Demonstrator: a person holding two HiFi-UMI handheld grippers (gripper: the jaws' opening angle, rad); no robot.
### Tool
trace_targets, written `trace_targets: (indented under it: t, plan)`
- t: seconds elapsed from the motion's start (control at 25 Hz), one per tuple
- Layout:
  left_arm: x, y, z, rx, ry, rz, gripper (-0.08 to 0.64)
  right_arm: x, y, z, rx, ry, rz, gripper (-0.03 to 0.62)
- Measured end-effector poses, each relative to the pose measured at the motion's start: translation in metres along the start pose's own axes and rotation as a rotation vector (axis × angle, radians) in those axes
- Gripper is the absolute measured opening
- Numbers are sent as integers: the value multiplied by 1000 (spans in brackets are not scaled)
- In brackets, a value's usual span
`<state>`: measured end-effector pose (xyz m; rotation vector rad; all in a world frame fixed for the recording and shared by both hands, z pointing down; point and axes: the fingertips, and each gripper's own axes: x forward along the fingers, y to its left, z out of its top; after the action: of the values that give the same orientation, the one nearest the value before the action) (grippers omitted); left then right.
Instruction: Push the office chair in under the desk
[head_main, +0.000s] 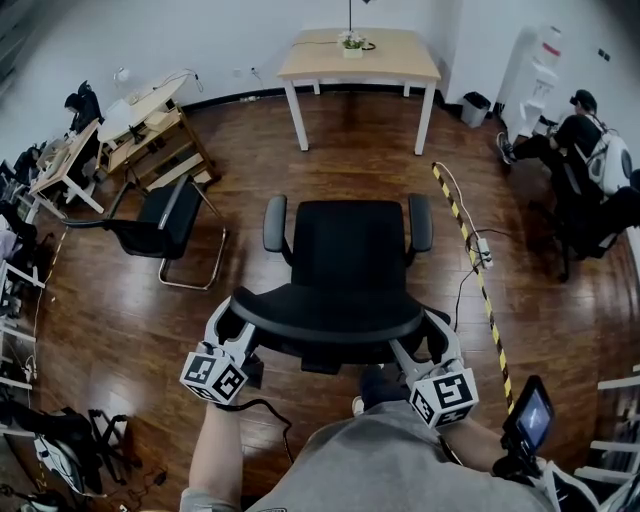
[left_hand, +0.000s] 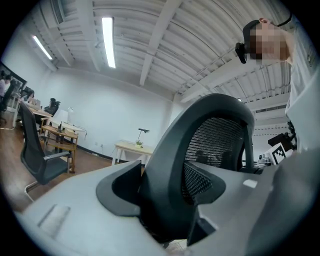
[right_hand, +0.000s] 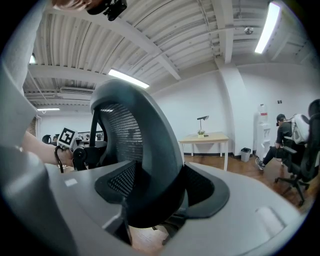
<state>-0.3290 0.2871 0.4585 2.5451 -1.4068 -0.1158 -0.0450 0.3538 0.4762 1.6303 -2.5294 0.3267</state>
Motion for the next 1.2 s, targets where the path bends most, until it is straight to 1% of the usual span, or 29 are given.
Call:
trace_targets:
  t: [0.24, 0.44, 0.6, 0.8, 1.0, 1.2]
  plan:
    - [24, 15, 4, -1, 6, 0, 256, 26, -11, 6, 5, -2, 1, 299]
    - [48, 29, 5, -8, 17, -22, 256, 49, -21, 9, 14, 21, 3, 298]
    - [69, 36, 14, -21, 43, -44, 261, 67, -31, 15, 21, 41, 10, 295]
    - [94, 55, 18, -25, 55, -80, 264, 90, -38, 22, 28, 17, 7, 293]
    - [118, 71, 28, -42, 77, -71, 268, 115, -43, 31, 23, 10, 17, 288]
    - [146, 82, 24, -46, 93, -93, 272, 136, -61, 32, 41, 25, -9, 287]
